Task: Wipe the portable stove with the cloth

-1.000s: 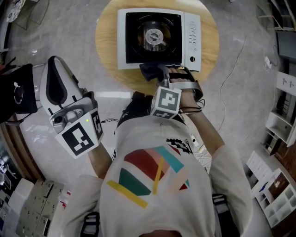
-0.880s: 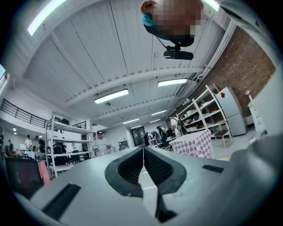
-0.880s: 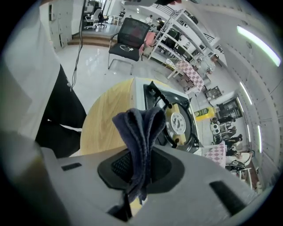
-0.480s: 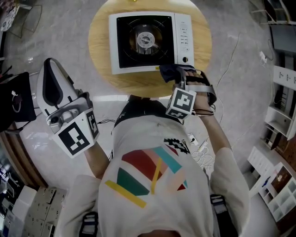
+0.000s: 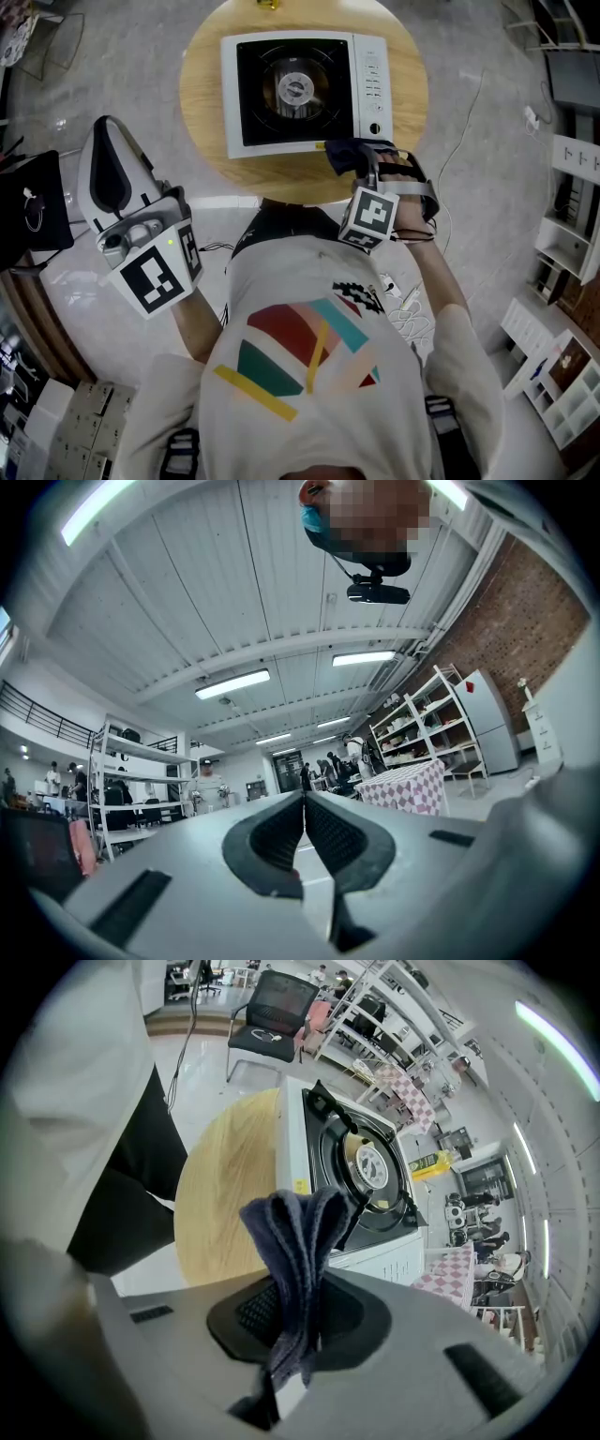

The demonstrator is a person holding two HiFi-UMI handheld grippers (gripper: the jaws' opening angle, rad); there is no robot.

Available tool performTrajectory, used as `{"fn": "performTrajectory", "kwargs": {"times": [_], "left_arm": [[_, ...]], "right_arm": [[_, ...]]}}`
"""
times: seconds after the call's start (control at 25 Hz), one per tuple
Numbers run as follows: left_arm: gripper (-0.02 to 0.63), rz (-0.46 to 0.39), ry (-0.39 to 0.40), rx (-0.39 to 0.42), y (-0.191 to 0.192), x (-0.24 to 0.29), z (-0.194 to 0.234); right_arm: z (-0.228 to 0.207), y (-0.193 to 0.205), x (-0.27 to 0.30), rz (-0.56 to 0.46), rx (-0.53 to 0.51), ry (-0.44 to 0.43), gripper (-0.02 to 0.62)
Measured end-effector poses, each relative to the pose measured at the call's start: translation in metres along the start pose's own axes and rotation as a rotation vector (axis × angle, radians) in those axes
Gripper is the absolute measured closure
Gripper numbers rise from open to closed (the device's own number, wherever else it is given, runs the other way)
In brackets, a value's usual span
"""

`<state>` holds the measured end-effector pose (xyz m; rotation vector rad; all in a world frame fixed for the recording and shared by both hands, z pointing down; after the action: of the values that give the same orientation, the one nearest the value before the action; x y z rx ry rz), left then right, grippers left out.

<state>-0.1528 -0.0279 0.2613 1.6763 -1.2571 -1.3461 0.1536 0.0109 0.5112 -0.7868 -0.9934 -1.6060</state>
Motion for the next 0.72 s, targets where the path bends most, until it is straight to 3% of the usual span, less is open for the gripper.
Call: {"fn": "performTrajectory", "kwargs": {"times": [0.2,0.44,0.64,0.72], "left_arm": [[0.598,-0.005,-0.016,-0.039,0.005,0.005,0.003],[0.598,-0.004,-0.004,-0.066,0.012,0.01,0.001],[0.598,0.013,-0.032,-0.064,0.02,0.008,0.004],[0.598,0.037,-0.045,-0.06,0.028,0.003,0.01]], "right_arm": [[-0.015,-0.003,-0.018,-0.11,0.166,-0.048,0.561],[-0.091,-0.035,-0.046,-0.267,0.2,-0.041,0.561],[-0.179,-0.076,-0.018,-0.325,0.072,-0.093,0.561],[-0.203,-0.097,0.004,-0.338,0.032,-0.163,0.561]]}}
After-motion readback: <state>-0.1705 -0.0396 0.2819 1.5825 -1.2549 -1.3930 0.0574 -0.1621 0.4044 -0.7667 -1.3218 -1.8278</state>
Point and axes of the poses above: the fingertips, and each gripper's own axes: x forward along the fingers, z to its left, y out of its underside, the point moved 5 cm from there along -x, backward along the fingers, and after that the axes turned 14 degrees about -z, right-handed, at the moved point
